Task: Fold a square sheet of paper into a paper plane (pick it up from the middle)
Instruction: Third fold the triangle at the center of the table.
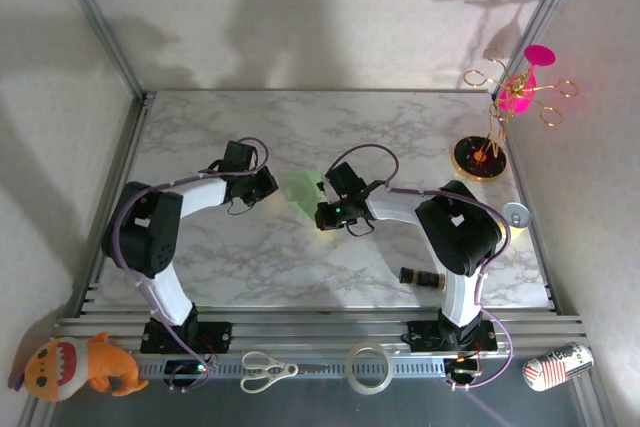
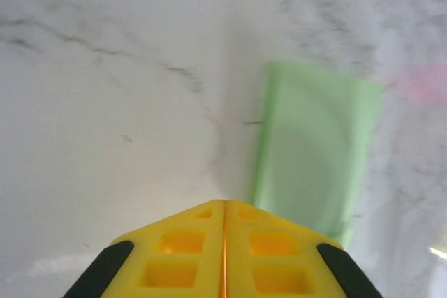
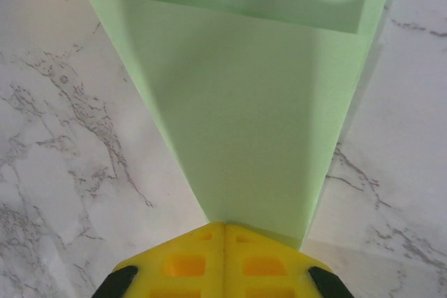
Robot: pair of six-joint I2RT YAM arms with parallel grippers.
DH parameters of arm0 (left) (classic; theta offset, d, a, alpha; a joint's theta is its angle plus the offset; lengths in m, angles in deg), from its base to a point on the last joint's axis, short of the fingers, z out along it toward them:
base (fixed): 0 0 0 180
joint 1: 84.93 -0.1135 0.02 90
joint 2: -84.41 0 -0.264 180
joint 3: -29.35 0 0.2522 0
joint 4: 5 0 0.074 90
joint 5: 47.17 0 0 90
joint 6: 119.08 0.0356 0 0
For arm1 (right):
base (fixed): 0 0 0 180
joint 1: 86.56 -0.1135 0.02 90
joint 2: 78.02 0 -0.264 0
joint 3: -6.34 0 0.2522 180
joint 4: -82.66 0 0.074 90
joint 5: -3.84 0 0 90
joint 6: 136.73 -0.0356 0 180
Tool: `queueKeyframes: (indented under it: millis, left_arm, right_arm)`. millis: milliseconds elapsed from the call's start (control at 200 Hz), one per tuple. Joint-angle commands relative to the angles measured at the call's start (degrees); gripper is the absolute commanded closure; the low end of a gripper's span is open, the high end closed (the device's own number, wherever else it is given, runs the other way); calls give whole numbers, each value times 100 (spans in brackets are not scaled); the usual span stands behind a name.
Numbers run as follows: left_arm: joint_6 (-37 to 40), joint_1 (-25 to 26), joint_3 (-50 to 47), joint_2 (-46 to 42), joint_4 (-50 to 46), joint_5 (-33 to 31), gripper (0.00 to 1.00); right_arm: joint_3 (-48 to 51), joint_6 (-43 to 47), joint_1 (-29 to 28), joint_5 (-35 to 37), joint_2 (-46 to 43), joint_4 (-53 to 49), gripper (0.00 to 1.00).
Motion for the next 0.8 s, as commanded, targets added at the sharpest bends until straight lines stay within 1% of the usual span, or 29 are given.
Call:
queueKeyframes:
  millis: [0, 100, 195, 275, 541, 796]
  left_arm:
    - [-231, 283, -129, -451, 201, 73, 91]
    - [-498, 623, -214, -278, 579, 382, 91]
    - [-528, 903, -73, 79, 619, 405, 92]
    - [-546, 1033, 31, 339, 615, 405, 92]
    - [-457, 1102, 18, 735, 377, 133, 95]
    - [-496, 1102, 19, 821, 278, -2, 97]
  right_arm:
    - [184, -43, -19, 191, 250, -742, 95]
    - [157, -26, -19, 121, 185, -683, 94]
    - [126, -8, -19, 64, 97, -621, 94]
    - [111, -19, -13, -19, -25, -466, 93]
    - [-53, -233, -1, -535, -423, 364, 90]
    - [-368, -236, 10, -344, 98, 177, 91]
